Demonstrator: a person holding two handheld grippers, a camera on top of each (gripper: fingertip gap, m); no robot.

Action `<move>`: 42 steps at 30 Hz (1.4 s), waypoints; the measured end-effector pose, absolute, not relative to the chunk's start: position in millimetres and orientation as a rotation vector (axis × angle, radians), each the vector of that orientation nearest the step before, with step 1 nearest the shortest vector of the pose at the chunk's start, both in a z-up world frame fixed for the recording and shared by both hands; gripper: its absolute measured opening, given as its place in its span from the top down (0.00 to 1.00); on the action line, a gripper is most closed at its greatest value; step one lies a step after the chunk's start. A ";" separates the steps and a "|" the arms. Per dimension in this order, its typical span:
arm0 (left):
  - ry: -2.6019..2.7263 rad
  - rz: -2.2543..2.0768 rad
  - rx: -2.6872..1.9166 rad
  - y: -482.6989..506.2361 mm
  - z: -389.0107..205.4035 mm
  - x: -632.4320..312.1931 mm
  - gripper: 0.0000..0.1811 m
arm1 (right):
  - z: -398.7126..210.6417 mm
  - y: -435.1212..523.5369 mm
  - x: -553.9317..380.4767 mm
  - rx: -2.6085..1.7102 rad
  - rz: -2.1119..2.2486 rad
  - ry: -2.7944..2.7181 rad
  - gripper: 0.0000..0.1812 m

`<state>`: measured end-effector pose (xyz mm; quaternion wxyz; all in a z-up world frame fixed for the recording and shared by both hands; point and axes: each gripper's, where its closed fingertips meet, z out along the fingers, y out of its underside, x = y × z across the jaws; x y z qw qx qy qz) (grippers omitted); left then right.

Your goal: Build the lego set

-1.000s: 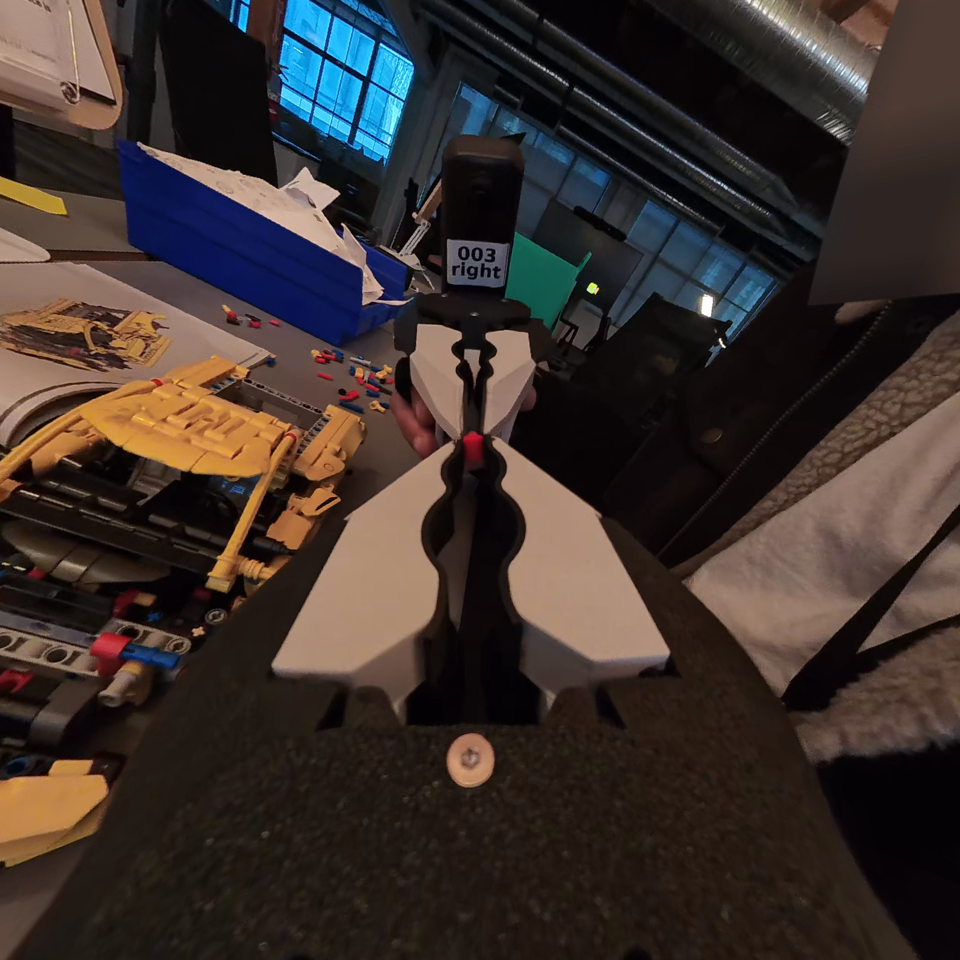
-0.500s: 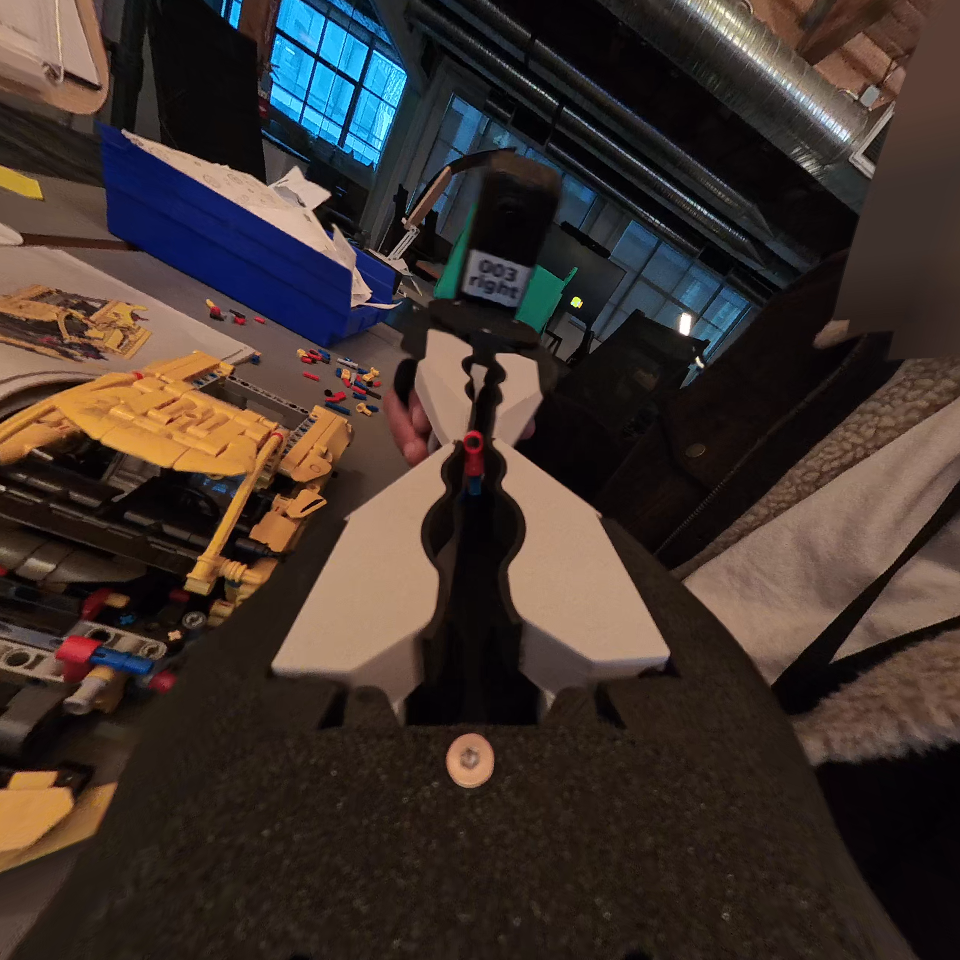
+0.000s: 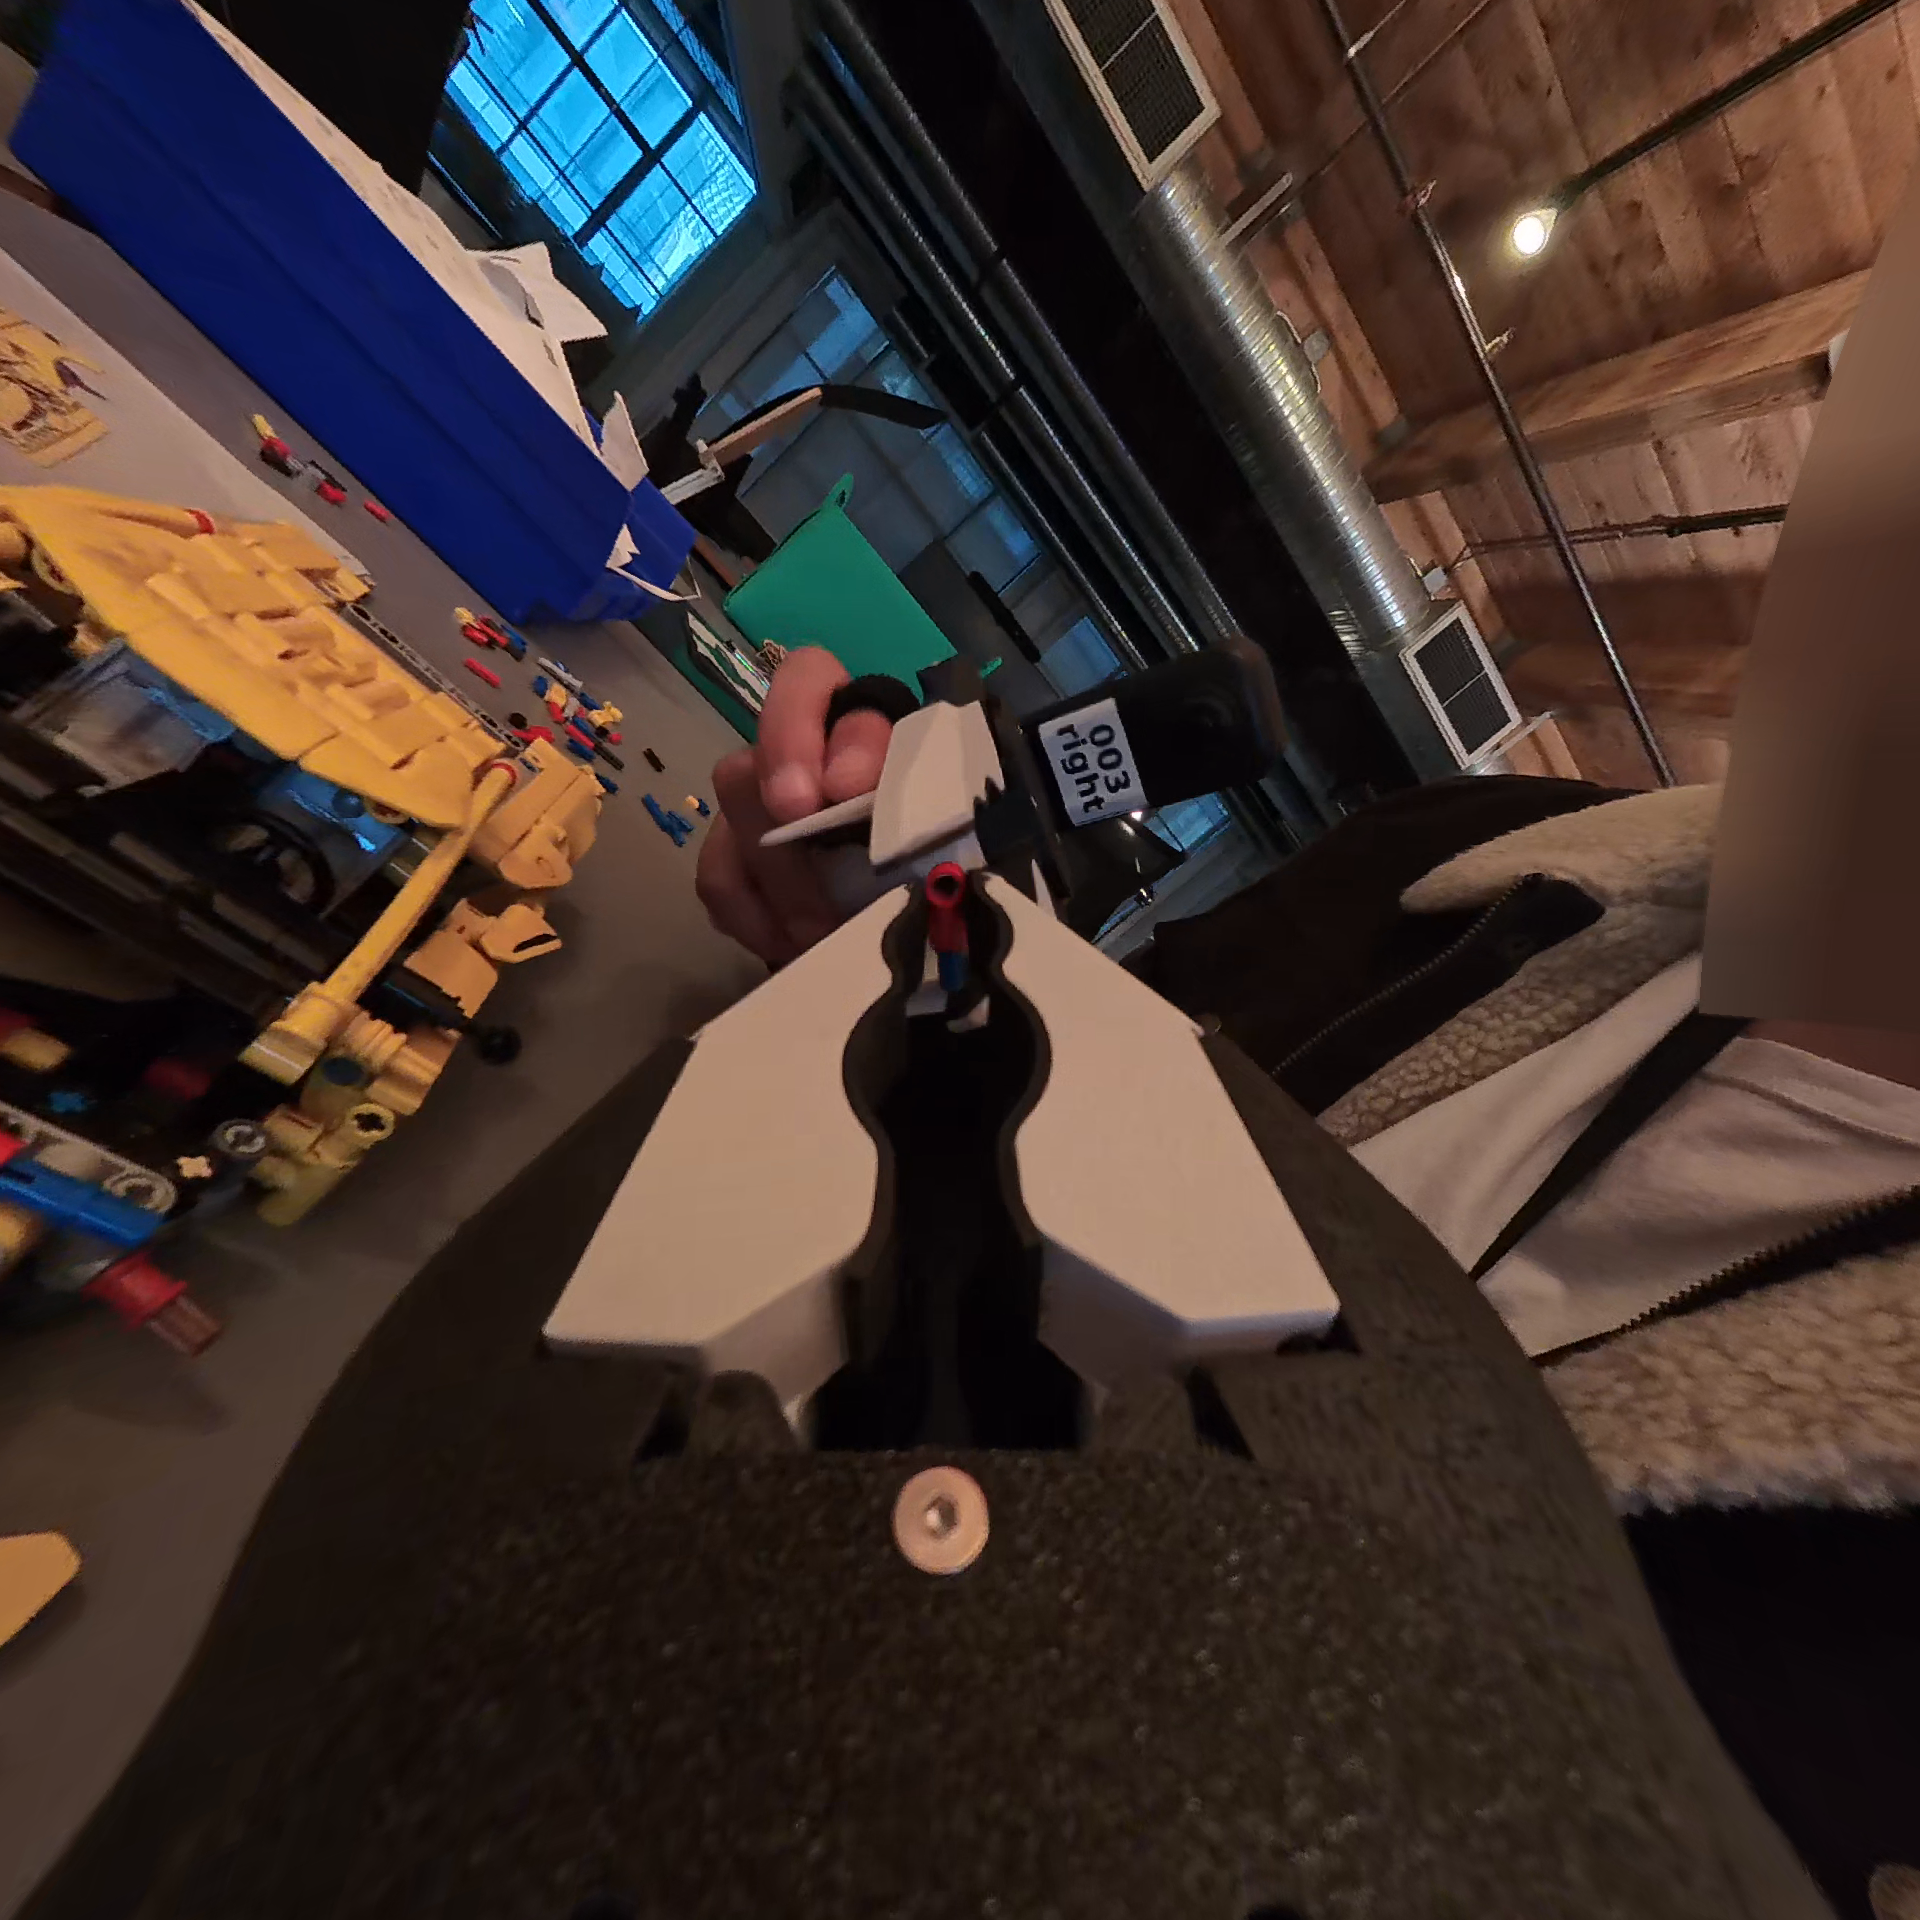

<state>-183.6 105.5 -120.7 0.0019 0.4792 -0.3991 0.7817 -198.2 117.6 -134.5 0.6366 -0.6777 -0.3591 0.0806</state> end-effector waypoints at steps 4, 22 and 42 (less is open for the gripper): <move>-1.250 2.452 1.458 100.7 -118.6 -185.0 0.96 | -131.9 114.4 -200.1 -1.523 0.153 -0.855 0.88; -1.386 2.442 1.470 94.8 -120.9 -187.5 0.98 | -125.8 113.6 -192.2 -1.514 0.215 -0.779 0.88; -1.928 2.628 1.509 94.6 -105.5 -189.3 0.98 | -93.2 109.6 -190.8 -1.470 1.182 -0.344 0.95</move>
